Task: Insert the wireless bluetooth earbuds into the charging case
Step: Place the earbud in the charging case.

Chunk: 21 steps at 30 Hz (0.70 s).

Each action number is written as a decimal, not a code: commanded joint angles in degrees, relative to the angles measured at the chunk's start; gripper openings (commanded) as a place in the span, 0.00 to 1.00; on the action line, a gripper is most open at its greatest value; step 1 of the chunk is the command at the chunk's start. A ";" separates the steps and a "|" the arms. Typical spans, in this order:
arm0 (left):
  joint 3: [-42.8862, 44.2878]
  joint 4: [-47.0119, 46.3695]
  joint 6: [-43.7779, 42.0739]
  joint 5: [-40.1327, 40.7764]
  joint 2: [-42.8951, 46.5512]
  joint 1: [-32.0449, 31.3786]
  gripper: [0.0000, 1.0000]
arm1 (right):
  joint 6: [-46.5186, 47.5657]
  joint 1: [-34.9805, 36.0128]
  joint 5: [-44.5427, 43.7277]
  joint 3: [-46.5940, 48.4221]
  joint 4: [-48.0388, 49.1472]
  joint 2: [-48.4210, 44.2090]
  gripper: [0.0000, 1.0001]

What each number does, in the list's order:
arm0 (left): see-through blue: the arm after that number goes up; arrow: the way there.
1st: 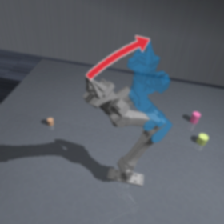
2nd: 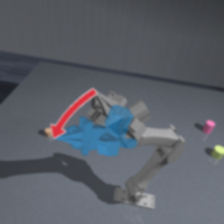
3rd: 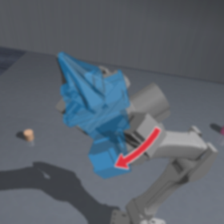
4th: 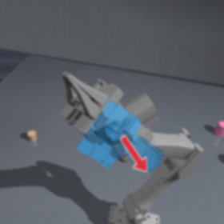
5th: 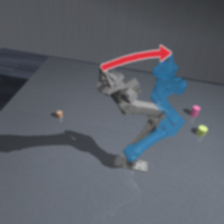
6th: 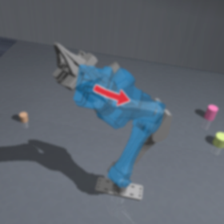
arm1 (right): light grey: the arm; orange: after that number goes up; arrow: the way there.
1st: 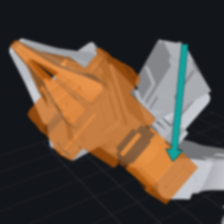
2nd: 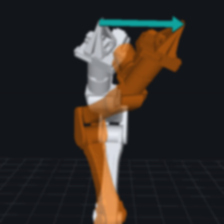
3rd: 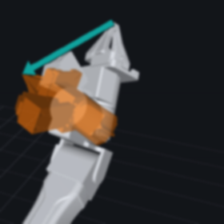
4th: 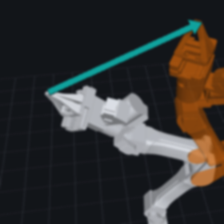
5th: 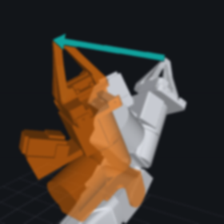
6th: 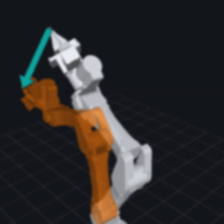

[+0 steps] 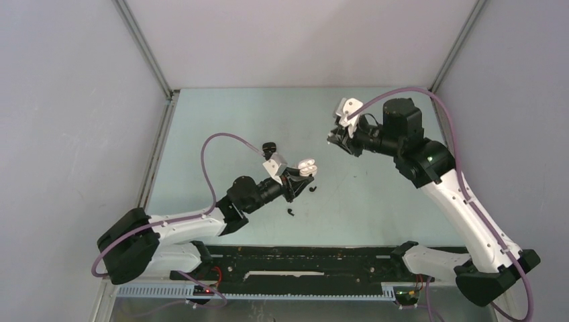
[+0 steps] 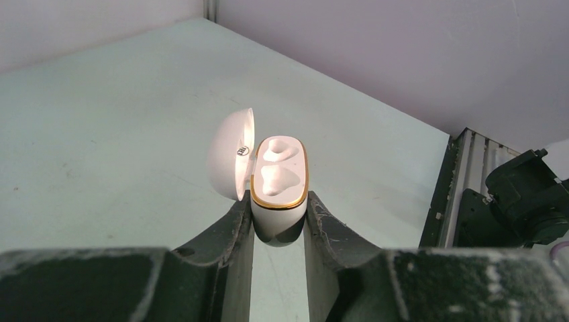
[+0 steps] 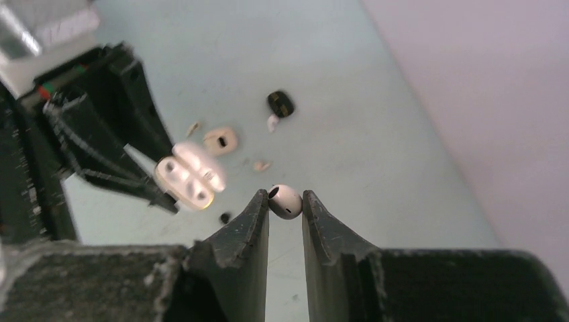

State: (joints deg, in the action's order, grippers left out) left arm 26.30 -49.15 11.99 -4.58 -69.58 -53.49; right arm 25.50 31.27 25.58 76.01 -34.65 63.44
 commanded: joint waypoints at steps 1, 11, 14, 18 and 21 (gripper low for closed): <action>2.34 3.57 -0.40 1.30 2.69 0.07 0.00 | 8.99 0.74 -3.58 10.72 2.60 5.20 0.00; 1.76 4.84 -3.43 3.24 6.25 0.03 0.00 | 14.98 2.82 -12.49 5.79 9.90 3.91 0.00; 1.04 3.44 -4.54 3.34 7.06 0.05 0.00 | 19.48 5.63 -14.35 -0.58 17.44 -0.76 0.00; -0.08 0.28 -5.59 2.97 7.61 0.06 0.00 | 26.44 11.84 -15.69 -9.54 23.66 -9.81 0.00; -2.39 -3.17 -6.82 1.93 8.60 0.06 0.00 | 31.58 17.29 -15.95 -17.40 27.07 -15.87 0.00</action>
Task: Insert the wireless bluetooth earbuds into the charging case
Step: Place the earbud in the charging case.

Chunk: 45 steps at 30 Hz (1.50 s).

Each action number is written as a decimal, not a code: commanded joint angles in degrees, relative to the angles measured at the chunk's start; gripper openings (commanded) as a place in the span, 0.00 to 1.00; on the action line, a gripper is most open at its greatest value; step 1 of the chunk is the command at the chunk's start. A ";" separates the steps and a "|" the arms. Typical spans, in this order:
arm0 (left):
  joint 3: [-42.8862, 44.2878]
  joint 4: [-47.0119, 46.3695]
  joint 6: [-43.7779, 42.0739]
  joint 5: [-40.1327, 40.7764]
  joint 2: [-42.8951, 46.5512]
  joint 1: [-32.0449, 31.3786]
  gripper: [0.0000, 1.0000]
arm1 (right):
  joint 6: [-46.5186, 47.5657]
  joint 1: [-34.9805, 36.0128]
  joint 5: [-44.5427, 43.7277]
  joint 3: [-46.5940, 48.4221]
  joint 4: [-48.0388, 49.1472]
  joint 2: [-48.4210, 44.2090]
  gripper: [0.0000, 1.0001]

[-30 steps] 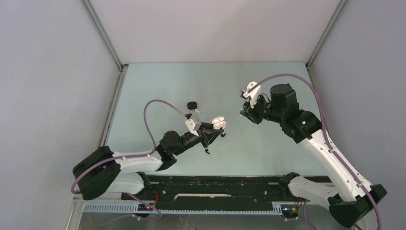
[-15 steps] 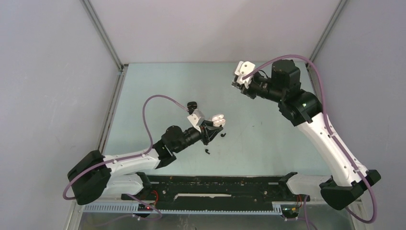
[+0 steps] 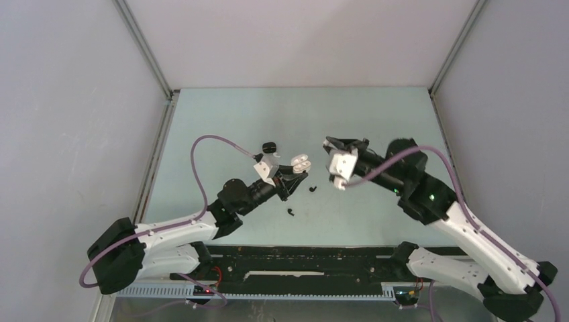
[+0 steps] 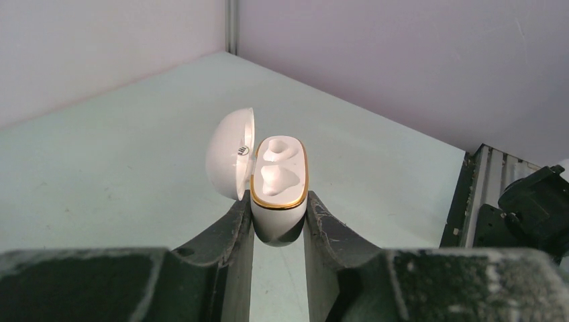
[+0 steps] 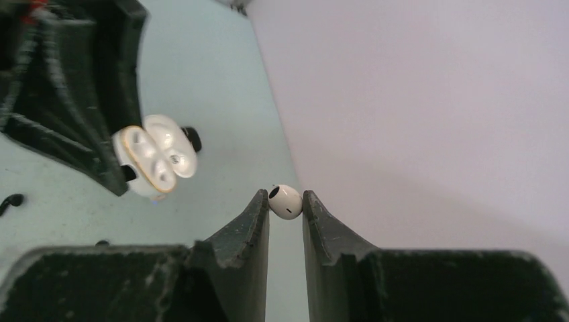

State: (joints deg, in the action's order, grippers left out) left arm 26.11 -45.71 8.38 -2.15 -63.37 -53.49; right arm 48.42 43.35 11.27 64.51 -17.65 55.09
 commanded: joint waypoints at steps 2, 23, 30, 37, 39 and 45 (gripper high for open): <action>-3.59 -8.10 -3.84 -0.96 3.14 0.06 0.00 | 12.16 7.81 -2.09 -10.30 11.84 -10.48 0.00; -8.22 -16.51 -12.79 -0.74 2.81 -2.59 0.00 | 4.02 19.52 -16.50 -15.75 15.46 -11.11 0.00; -11.48 -24.61 -15.33 3.42 0.36 -3.50 0.00 | 0.79 21.17 -18.78 -15.97 17.00 -9.99 0.00; -12.35 -26.75 -15.53 4.04 0.31 -3.95 0.00 | 3.33 23.64 -19.97 -20.26 24.84 -10.09 0.00; -12.54 -26.84 -15.76 4.17 0.59 -4.07 0.00 | 4.21 24.04 -19.75 -21.74 26.82 -10.02 0.00; -12.93 -26.82 -16.68 4.35 0.84 -4.73 0.01 | 5.10 24.91 -18.53 -23.47 29.07 -9.33 0.00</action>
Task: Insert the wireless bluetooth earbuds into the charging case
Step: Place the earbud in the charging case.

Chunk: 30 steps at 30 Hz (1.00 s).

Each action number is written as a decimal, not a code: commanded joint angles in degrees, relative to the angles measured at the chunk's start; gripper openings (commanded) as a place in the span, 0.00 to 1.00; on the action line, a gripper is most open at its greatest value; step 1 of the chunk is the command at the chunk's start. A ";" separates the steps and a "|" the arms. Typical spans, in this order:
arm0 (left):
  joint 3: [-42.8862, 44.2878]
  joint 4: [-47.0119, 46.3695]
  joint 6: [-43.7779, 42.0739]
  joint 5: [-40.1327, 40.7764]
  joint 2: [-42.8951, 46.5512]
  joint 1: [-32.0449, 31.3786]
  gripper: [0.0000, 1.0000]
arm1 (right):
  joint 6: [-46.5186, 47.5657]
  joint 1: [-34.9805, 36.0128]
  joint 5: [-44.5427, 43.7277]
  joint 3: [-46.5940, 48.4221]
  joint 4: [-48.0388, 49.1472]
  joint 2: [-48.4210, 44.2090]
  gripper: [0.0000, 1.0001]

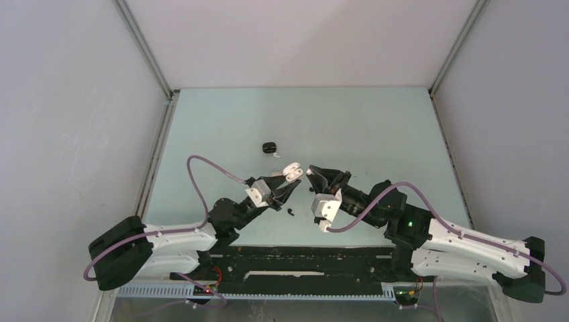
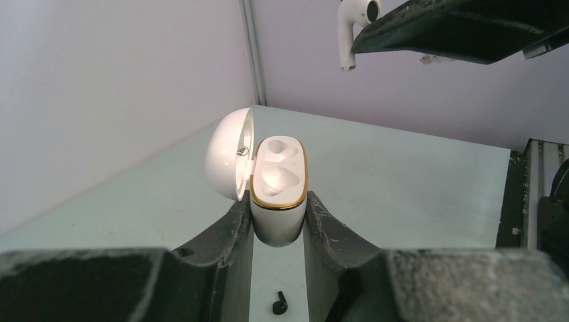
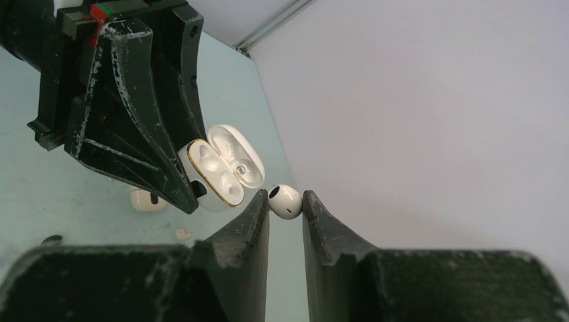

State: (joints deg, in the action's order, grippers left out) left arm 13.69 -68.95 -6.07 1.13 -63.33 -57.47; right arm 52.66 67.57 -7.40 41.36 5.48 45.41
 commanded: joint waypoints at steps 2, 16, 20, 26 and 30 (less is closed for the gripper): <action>-0.61 -4.26 -2.45 1.09 0.60 -0.88 0.01 | 0.50 0.74 0.48 -0.49 6.42 0.90 0.00; -1.15 -4.87 -3.45 0.98 1.14 -1.80 0.01 | -1.23 0.88 0.44 -0.50 8.15 4.18 0.00; -1.13 -4.88 -3.52 0.97 1.43 -2.02 0.01 | -1.26 0.81 0.40 -0.54 8.24 4.66 0.00; -1.32 -4.54 -3.73 1.15 2.36 -2.46 0.01 | -1.42 0.70 0.16 -0.50 8.05 5.60 0.00; -1.39 -3.84 -3.99 1.37 2.64 -2.64 0.01 | -1.51 0.20 0.14 -0.50 7.63 6.12 0.00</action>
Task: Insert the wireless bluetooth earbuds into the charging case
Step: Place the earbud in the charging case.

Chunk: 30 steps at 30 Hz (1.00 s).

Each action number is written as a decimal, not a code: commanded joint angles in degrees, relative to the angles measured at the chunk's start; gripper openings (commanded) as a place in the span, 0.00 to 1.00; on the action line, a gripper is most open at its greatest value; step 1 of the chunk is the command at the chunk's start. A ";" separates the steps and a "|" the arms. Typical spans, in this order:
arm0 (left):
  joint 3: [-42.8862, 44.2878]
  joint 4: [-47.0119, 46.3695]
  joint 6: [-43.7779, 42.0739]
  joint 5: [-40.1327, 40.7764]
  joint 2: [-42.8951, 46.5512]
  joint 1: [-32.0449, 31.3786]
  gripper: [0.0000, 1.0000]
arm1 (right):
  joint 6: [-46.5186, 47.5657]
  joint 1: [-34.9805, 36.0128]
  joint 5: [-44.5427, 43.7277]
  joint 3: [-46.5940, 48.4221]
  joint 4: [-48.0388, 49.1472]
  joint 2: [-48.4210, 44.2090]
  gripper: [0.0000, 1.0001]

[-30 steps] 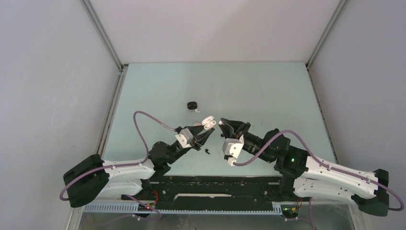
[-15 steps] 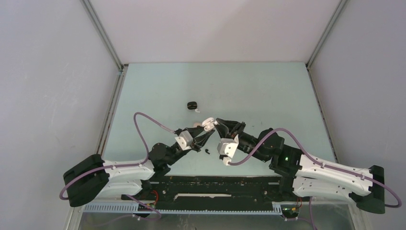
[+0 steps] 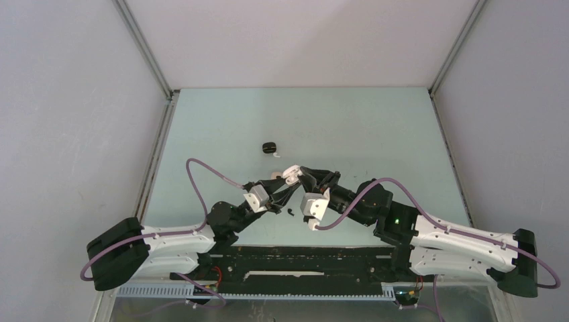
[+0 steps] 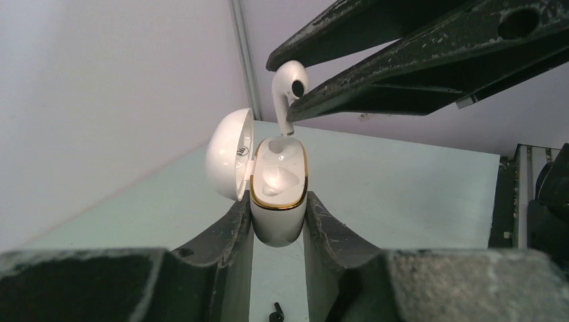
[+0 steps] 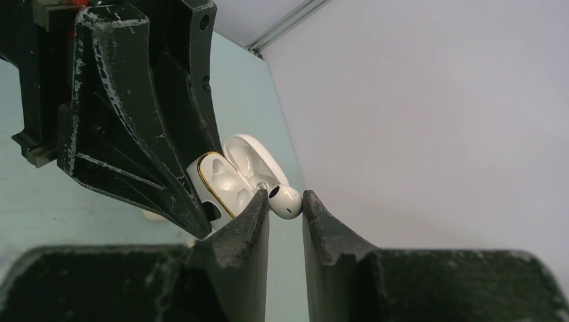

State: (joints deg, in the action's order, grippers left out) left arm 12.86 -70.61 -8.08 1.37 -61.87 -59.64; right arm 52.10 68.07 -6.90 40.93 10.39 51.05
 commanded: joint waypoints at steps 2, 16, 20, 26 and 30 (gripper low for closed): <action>-0.72 -2.25 -2.15 1.31 1.30 -0.48 0.01 | -0.79 -0.66 -0.40 -0.06 2.71 0.79 0.00; -1.10 -3.04 -1.95 1.80 1.30 -0.57 0.01 | 0.15 -1.08 0.02 -0.06 0.04 1.42 0.00; -1.17 -3.14 -1.88 1.79 1.22 -0.57 0.01 | 0.72 -0.99 0.09 -0.06 -1.09 1.92 0.00; -1.49 -3.77 -1.87 1.75 1.13 -0.57 0.01 | 0.64 -0.95 -0.14 -0.06 -1.69 2.46 0.00; -1.59 -4.19 -1.77 1.71 1.22 -0.57 0.01 | 1.04 -0.93 -0.55 -0.06 -1.09 2.86 0.00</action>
State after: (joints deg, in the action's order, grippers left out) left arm 11.57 -70.63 -8.21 2.02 -61.69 -59.90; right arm 52.75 67.09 -6.94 40.93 8.43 53.49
